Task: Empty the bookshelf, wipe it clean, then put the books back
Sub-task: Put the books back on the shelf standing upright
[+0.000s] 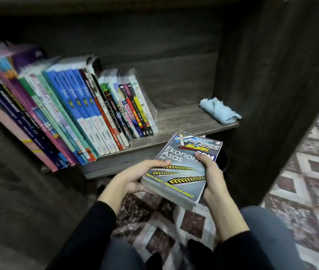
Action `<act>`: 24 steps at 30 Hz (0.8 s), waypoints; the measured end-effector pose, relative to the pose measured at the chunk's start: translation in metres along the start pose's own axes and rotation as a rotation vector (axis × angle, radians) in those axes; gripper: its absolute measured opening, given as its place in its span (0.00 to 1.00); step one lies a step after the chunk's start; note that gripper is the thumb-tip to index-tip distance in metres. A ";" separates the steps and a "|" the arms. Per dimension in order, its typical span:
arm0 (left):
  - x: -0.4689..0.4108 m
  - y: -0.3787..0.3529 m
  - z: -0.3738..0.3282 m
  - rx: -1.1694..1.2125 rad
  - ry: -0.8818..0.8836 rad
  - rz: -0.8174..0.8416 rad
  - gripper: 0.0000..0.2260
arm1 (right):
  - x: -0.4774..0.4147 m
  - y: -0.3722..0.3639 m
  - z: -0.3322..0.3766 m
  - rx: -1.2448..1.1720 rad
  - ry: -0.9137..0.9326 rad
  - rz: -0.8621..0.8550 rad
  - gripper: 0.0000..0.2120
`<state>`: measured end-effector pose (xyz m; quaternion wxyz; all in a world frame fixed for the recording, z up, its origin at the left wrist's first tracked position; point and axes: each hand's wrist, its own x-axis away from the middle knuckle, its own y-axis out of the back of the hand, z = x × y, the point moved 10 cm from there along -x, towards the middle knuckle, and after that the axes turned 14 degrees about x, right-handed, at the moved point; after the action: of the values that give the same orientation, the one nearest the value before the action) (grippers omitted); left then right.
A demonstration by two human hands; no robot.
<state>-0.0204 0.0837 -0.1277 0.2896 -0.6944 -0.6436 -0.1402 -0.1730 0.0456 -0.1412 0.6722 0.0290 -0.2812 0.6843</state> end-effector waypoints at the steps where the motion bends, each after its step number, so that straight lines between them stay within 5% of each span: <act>1: -0.001 -0.009 -0.009 0.025 -0.032 0.003 0.11 | 0.001 0.002 0.014 0.006 0.021 0.001 0.13; 10: -0.049 -0.037 -0.046 0.424 -0.299 -0.038 0.13 | -0.056 0.006 0.091 0.413 0.072 0.085 0.15; 16: -0.109 -0.041 -0.054 0.610 -0.281 -0.126 0.20 | -0.090 0.009 0.102 0.640 0.168 0.047 0.09; 22: -0.141 -0.042 -0.054 0.539 -0.250 -0.236 0.21 | -0.115 0.027 0.091 0.652 0.125 0.018 0.13; 24: -0.143 -0.042 -0.053 0.521 -0.237 -0.213 0.21 | -0.116 0.033 0.101 0.823 0.221 -0.022 0.19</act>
<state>-0.0712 -0.0633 -0.1571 0.3646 -0.5369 -0.7564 0.0817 -0.2269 -0.0995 -0.1162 0.6379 0.2244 0.0893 0.7312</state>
